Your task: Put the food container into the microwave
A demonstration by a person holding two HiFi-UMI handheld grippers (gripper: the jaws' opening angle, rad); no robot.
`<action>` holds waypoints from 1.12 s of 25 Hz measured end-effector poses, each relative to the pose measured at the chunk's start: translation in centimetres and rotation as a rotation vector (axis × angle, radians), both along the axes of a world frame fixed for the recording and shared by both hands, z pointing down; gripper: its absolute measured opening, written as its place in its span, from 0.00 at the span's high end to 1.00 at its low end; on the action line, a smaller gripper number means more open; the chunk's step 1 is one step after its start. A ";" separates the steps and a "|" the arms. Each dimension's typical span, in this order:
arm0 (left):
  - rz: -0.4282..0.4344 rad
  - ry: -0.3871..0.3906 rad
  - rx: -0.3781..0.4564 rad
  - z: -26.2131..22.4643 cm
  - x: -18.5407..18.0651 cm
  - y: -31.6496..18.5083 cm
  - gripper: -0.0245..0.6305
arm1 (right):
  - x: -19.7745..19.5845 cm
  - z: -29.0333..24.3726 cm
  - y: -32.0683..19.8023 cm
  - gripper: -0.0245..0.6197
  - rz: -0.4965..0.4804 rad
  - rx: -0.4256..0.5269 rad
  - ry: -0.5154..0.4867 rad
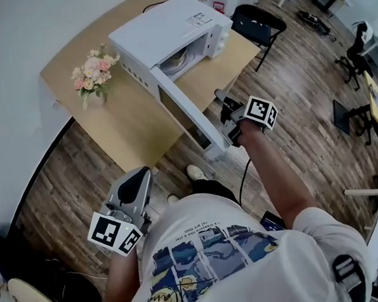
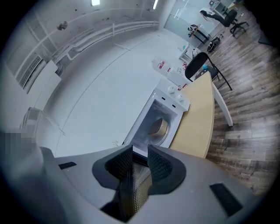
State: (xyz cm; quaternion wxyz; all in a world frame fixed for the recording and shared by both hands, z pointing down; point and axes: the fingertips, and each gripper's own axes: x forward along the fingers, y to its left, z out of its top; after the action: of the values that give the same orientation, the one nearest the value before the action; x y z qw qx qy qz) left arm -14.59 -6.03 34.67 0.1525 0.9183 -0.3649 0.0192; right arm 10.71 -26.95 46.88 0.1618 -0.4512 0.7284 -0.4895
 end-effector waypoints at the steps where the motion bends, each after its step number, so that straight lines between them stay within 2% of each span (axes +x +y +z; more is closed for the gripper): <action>1: 0.003 0.003 -0.002 0.1 -0.2 0.3 0.95 | 0.0 -0.6 0.5 0.79 -0.003 0.017 0.015; 7: 0.028 0.017 -0.018 0.9 -1.1 1.9 0.95 | 0.0 -4.2 4.0 0.82 -0.006 0.117 0.113; 14: 0.067 0.033 -0.016 1.1 -1.0 3.2 0.95 | -0.1 -8.2 7.8 0.86 -0.005 0.209 0.178; 18: 0.079 0.041 -0.016 1.4 -1.1 3.6 0.95 | -1.1 -10.2 9.8 0.90 -0.038 0.261 0.222; 22: 0.088 0.046 -0.024 1.8 -1.2 4.2 0.95 | -2.0 -10.9 11.8 0.92 -0.073 0.290 0.336; 28: 0.092 0.054 -0.046 2.9 -1.9 4.6 0.95 | -5.5 -11.6 15.1 0.94 -0.193 0.393 0.552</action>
State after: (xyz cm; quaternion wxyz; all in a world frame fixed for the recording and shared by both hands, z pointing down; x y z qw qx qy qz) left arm -16.45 -1.40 37.58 0.1823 0.9306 -0.3174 0.0097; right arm 5.16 -11.86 35.28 -0.0044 -0.4558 0.8643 -0.2126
